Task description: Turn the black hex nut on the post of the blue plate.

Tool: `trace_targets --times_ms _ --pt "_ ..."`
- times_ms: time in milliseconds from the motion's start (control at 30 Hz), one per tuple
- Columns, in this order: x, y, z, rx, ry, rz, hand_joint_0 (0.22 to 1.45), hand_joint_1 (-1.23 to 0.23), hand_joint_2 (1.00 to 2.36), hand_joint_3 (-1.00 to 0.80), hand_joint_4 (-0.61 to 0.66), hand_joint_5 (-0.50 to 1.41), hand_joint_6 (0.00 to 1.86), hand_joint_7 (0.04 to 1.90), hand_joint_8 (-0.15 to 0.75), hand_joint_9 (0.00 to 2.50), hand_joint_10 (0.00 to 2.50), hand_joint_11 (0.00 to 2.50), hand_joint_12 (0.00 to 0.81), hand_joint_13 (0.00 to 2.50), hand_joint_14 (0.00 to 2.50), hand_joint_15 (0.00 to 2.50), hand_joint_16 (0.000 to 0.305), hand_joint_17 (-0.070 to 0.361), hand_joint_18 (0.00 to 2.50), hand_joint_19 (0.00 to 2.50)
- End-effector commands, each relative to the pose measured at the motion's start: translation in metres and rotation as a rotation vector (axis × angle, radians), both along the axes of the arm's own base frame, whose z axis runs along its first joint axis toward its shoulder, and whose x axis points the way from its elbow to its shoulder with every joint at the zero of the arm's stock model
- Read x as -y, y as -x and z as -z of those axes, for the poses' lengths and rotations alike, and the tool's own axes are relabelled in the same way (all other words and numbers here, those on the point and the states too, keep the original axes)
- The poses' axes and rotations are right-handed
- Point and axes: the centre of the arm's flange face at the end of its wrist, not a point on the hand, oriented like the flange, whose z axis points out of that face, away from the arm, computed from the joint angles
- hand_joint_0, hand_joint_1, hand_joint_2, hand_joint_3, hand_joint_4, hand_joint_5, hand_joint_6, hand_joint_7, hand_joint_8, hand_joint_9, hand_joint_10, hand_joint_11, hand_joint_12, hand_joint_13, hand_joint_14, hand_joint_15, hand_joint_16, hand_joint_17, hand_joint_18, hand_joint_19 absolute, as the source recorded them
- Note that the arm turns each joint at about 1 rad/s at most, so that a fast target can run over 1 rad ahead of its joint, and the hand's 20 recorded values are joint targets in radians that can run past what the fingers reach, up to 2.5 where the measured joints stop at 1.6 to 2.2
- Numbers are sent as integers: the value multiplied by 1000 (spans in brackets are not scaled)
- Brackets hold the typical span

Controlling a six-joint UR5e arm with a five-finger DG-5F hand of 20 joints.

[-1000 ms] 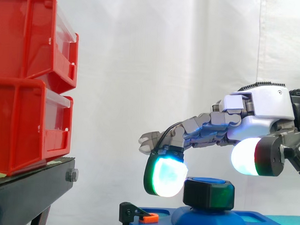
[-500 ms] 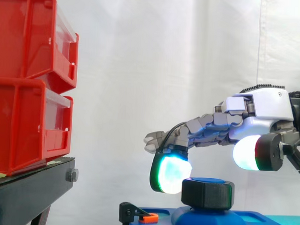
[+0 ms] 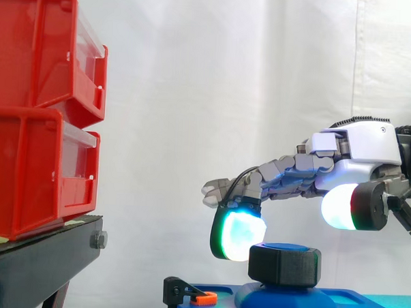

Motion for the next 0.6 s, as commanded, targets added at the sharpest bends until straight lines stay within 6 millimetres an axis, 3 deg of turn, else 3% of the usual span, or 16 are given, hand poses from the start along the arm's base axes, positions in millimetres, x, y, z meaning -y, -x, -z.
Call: trace_targets --times_ms 0,200,567 --pt "1 -4 -11 12 -1 -5 433 -328 1000 -500 267 -203 504 896 268 201 0 0 374 0 0 0 54 122 26 376" --pt "-15 -15 -43 -2 -1 -27 432 -328 1000 -500 252 -209 503 876 268 201 0 0 373 0 0 0 54 122 23 375" --pt "-52 -22 -37 -43 -5 -25 434 -329 1000 -500 242 -212 504 860 266 197 0 0 372 0 0 0 54 122 27 375"
